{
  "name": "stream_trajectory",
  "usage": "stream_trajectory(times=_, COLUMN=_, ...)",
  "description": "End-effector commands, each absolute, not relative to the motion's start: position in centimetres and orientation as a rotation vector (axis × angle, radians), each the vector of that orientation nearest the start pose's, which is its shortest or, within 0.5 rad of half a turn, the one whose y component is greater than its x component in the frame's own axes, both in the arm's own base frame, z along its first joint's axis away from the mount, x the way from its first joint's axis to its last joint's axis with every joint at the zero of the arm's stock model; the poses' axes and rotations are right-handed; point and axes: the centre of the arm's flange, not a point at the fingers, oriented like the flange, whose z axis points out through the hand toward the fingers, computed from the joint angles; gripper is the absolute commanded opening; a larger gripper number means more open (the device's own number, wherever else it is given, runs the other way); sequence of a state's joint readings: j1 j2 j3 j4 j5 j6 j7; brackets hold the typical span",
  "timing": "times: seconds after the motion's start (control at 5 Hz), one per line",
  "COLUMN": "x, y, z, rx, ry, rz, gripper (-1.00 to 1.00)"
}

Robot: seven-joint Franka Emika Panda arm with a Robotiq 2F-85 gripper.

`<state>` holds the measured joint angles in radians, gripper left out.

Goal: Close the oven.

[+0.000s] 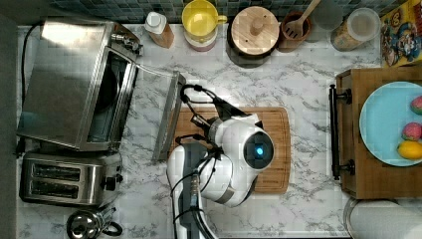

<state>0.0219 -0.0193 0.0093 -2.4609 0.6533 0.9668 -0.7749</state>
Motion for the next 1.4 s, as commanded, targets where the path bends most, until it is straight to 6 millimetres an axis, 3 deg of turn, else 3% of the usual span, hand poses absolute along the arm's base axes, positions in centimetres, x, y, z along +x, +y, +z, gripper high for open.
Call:
stream_trajectory(times=0.2, x=45.9, y=1.8, z=27.9, rx=-2.519, ry=0.293, rz=-0.386, gripper=-1.0)
stream_trajectory(times=0.6, x=46.5, y=5.3, z=25.5, rx=-2.475, ry=0.137, rz=-0.486, gripper=-1.0)
stream_trajectory(times=0.8, x=46.9, y=6.0, z=25.7, rx=-2.443, ry=0.122, rz=-0.515, gripper=-1.0)
stream_trajectory(times=1.4, x=47.8, y=5.1, z=27.6, rx=-2.34, ry=0.309, rz=-0.726, gripper=-1.0)
